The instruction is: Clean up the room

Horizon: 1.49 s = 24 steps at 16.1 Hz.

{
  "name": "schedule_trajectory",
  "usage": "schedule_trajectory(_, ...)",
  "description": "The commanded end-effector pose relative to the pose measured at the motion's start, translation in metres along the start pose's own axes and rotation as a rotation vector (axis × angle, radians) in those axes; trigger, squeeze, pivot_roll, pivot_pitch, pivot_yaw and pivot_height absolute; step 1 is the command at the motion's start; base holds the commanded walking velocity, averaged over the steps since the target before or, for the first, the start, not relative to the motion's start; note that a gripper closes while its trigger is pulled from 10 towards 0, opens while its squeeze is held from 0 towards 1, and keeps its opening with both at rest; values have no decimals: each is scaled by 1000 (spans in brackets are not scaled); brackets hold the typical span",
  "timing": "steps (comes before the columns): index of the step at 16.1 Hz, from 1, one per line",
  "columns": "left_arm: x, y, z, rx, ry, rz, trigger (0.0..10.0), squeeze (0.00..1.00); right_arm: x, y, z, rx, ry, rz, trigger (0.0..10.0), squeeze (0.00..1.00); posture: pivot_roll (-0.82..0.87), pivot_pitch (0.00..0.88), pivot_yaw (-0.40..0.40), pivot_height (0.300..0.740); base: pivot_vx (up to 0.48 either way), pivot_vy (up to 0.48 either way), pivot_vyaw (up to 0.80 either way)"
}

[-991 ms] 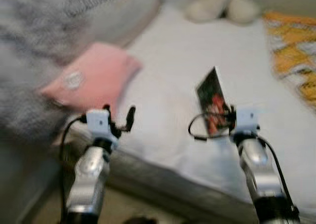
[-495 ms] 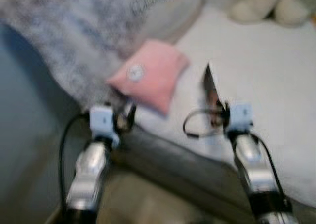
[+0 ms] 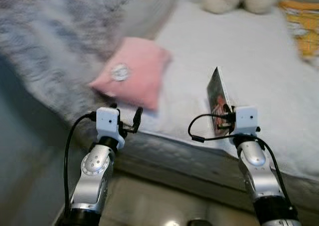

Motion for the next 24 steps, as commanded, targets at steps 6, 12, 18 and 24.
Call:
schedule_trajectory(6,6,-3,4,-11,-13,-14,10000,0,6,-2,20,-102,0,12,0,59,-145,0,98,740,0,320,-800)
schedule_trajectory(12,5,-5,7,-21,-39,2,10000,0,5,-5,20,-91,7,4,10000,27,-146,0,100,740,0,0,-84)
schedule_trajectory(18,9,-4,11,-27,-2,68,10000,0,8,-19,46,-159,-7,16,10000,31,-141,0,98,740,455,0,0)
schedule_trajectory(24,6,-3,9,-6,67,95,10000,0,3,-28,61,-199,-53,-13,10000,35,-128,0,87,740,354,323,0)
Point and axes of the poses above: a point about 5 cm out from each wrist's last joint towards the gripper, its own y axis pointing back from the gripper into the wrist, its own z axis along the axis of the wrist's last joint, x = y × z, the point moved 5 cm from there along -y, pointing out of the wrist towards the gripper, and after that the axes turned 12 degrees about -y, right-handed, at the moved point
